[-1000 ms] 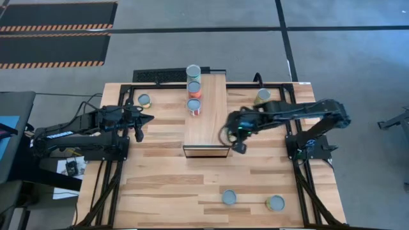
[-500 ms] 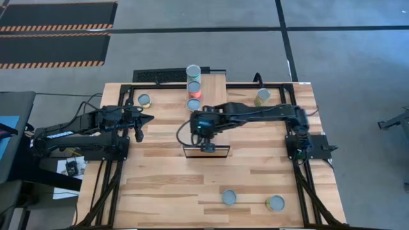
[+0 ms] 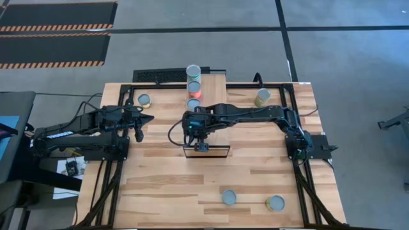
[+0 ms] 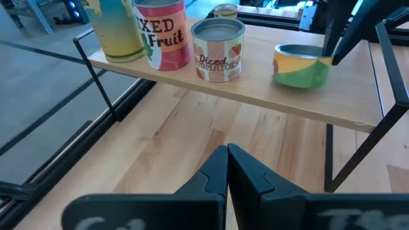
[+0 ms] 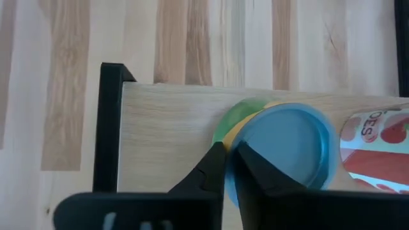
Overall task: Pick and place cans onto a shelf
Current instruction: Put the canned mushroom on the shelf, then put the canned sliced peaches on the shelf
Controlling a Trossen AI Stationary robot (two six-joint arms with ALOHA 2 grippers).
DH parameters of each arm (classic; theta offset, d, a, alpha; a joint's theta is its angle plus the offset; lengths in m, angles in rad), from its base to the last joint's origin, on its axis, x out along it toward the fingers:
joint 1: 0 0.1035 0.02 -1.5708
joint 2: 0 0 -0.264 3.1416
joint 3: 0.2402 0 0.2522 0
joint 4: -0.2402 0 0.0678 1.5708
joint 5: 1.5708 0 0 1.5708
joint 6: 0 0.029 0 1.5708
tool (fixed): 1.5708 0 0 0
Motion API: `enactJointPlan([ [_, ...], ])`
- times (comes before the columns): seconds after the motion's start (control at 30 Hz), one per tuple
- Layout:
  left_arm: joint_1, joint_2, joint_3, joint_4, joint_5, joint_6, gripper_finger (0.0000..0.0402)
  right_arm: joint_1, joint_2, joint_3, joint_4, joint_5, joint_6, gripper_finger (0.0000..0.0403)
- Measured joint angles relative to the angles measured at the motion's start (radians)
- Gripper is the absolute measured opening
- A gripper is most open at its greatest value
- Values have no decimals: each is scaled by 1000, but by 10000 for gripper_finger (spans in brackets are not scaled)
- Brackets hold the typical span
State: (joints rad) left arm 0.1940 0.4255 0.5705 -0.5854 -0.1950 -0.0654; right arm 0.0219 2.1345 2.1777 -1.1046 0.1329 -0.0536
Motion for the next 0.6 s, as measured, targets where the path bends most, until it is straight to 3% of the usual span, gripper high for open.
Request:
enactJointPlan([
  [0.37, 0, 0, 0, 0, 4, -3, 0, -1, -1, 0, 72, 0, 1, 100],
  [0.6, 0, 0, 0, 0, 4, -3, 0, -21, -29, -2, 58, -4, -5, 76],
])
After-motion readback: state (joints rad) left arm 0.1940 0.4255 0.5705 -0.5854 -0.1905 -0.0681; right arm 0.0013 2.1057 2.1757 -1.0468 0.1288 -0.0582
